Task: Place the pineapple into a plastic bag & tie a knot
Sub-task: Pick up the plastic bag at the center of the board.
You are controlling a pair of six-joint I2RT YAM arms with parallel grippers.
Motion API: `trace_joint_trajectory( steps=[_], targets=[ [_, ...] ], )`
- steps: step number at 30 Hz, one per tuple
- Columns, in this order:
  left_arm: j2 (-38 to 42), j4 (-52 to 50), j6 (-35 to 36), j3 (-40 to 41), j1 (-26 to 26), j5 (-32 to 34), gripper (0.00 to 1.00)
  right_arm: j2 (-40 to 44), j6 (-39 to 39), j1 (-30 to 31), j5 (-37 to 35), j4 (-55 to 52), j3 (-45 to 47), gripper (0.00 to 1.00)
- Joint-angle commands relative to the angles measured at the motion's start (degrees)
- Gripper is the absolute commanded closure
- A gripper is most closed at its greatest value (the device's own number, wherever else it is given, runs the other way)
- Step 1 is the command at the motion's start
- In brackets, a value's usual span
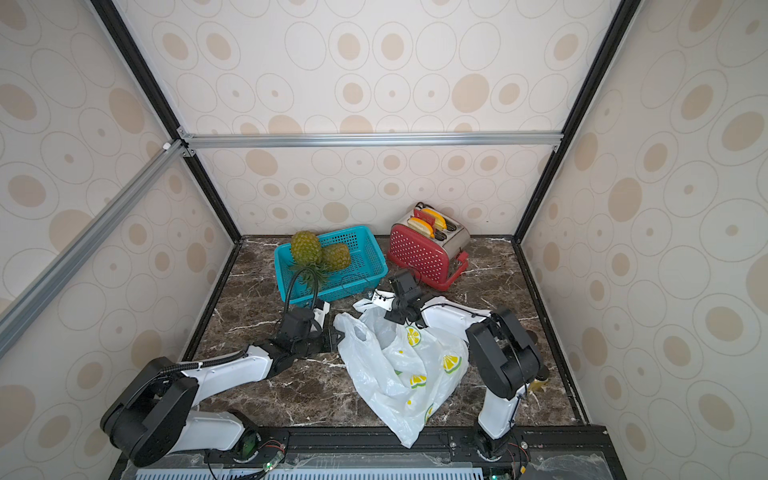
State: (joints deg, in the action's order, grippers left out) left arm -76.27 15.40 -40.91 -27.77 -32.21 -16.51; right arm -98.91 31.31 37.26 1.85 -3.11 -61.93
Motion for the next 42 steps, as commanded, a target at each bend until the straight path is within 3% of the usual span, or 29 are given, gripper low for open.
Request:
trace_joint_trajectory(
  steps=[1, 6, 11, 12, 14, 17, 19, 22, 26, 28, 31, 36, 42],
  targets=[
    [4.1, 5.9, 1.2, 1.7, -0.9, 4.0, 0.99, 3.3, -8.2, -3.7, 0.6, 1.1, -0.1, 1.0],
    [8.6, 8.7, 5.3, 3.8, -0.9, 7.5, 1.0, 2.6, -14.9, -6.9, -2.6, -2.4, -2.4, 1.0],
    [6.6, 10.9, 7.9, 2.9, -0.9, 9.7, 1.0, -0.5, -19.9, -7.4, -6.8, -5.5, -5.9, 1.0],
    [5.6, 11.7, 7.9, 2.6, -0.9, 9.8, 1.0, -0.9, -21.1, -7.5, -7.1, -6.1, -6.9, 0.96],
    [3.8, 14.2, 8.0, 2.2, -0.9, 10.1, 1.0, -1.5, -24.2, -7.5, -6.4, -9.3, -9.9, 0.71],
    [2.3, 16.4, 8.5, 1.3, -1.0, 10.5, 1.0, -0.1, -30.3, -7.6, -7.6, -17.1, -14.9, 0.55],
    [2.0, 17.2, 9.0, 0.8, -1.3, 10.8, 1.0, 2.6, -36.2, -7.6, -10.9, -22.3, -16.6, 0.5],
    [1.5, 18.2, 9.4, 0.3, -1.5, 10.9, 1.0, 6.3, -51.3, -7.6, -17.8, -36.2, -20.1, 0.49],
    [0.7, 19.7, 9.7, 0.2, -2.3, 10.7, 1.0, 8.5, -69.1, -6.6, -14.9, -53.2, -23.4, 0.53],
    [0.4, 19.7, 10.4, -0.2, -3.3, 10.8, 1.0, 9.0, -79.4, -3.8, -17.0, -59.4, -23.6, 0.54],
    [0.3, 19.8, 11.3, -0.8, -5.0, 11.4, 1.0, 6.9, -92.3, 0.3, -18.9, -68.5, -28.2, 0.42],
    [0.6, 20.4, 11.3, -1.5, -6.3, 11.8, 1.0, -2.4, -103.1, 3.9, -13.7, -81.0, -37.5, 0.38],
    [2.1, 20.4, 12.1, -1.9, -6.7, 12.6, 1.0, -11.6, -105.7, 4.2, -8.0, -84.2, -40.6, 0.37]
  ],
)
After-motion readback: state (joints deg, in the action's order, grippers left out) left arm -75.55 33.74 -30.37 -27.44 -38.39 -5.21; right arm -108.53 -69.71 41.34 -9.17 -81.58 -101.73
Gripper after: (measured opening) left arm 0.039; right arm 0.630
